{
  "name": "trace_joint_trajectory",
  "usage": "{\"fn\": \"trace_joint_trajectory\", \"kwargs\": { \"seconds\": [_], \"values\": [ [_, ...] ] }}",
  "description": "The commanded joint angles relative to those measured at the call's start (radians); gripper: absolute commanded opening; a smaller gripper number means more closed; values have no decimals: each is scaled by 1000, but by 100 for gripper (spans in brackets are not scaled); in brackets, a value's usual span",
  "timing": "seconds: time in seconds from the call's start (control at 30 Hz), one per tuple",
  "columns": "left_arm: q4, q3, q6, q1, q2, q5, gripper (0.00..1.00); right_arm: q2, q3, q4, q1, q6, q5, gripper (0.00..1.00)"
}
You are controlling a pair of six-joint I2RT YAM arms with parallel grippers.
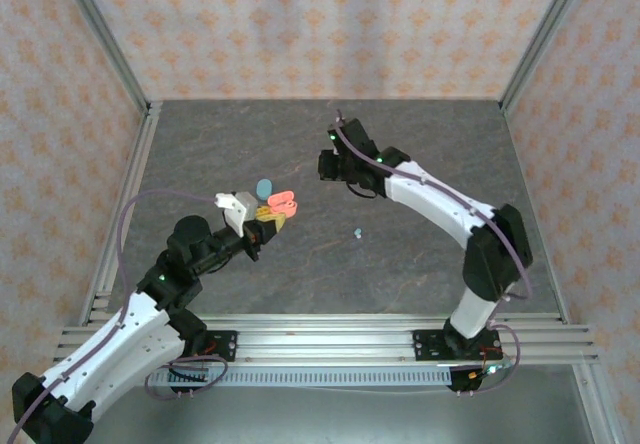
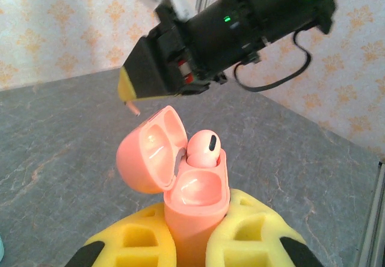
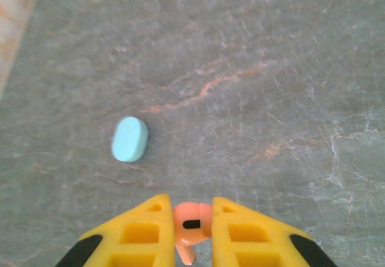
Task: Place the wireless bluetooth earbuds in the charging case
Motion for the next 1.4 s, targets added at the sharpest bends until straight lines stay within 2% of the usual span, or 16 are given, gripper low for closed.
{"fn": "trace_joint_trajectory", "kwargs": {
  "seconds": [0.0, 0.27, 0.47, 0.77, 1.37],
  "values": [
    [94, 9, -19, -9, 19, 21, 0, -113, -63, 140, 24, 21, 50, 17],
    [164, 34, -48, -9, 98, 25, 0, -331, -233, 357, 80, 46, 93, 16],
    [215, 47, -64, -9, 139, 14, 0, -420, -307, 492, 140, 50, 114, 15],
    [249, 71, -47, -9, 166, -18, 0, -414, -341, 626, 245, 31, 142, 15],
    [342, 93, -40, -8, 214, -83, 0, -342, -349, 688, 316, 56, 149, 14]
  ]
}}
